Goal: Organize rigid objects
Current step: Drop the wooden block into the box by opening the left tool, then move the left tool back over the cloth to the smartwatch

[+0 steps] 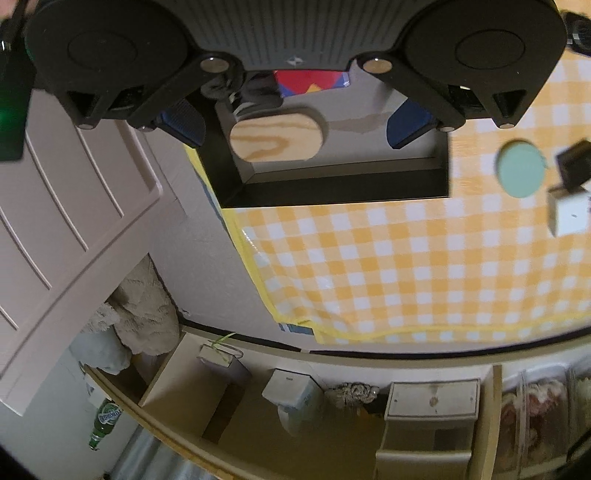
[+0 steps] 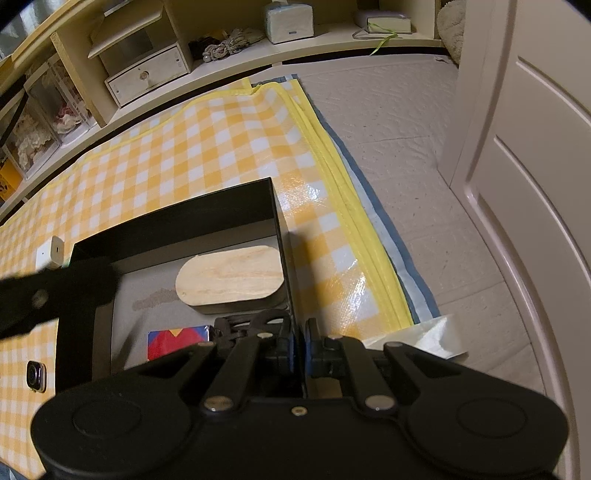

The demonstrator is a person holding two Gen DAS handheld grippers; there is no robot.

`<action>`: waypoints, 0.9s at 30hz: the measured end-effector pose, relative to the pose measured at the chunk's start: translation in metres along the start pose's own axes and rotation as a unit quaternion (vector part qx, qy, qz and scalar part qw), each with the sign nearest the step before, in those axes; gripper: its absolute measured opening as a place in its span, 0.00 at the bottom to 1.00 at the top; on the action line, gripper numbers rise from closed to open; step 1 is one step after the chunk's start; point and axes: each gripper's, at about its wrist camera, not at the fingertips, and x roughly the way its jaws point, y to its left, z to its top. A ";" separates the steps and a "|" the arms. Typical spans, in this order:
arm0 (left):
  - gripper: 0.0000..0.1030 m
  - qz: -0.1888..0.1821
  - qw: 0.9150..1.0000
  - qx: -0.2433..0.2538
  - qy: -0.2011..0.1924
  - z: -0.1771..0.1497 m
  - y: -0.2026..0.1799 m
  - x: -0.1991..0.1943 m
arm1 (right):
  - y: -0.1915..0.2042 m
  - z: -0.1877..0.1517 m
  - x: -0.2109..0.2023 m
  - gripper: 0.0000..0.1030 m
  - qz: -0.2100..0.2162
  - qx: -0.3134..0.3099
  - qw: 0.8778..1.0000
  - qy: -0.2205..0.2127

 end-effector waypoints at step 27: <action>1.00 0.013 0.989 0.142 -0.030 -0.049 0.003 -0.085 | -0.001 0.000 0.000 0.06 -0.001 -0.002 1.000 0.000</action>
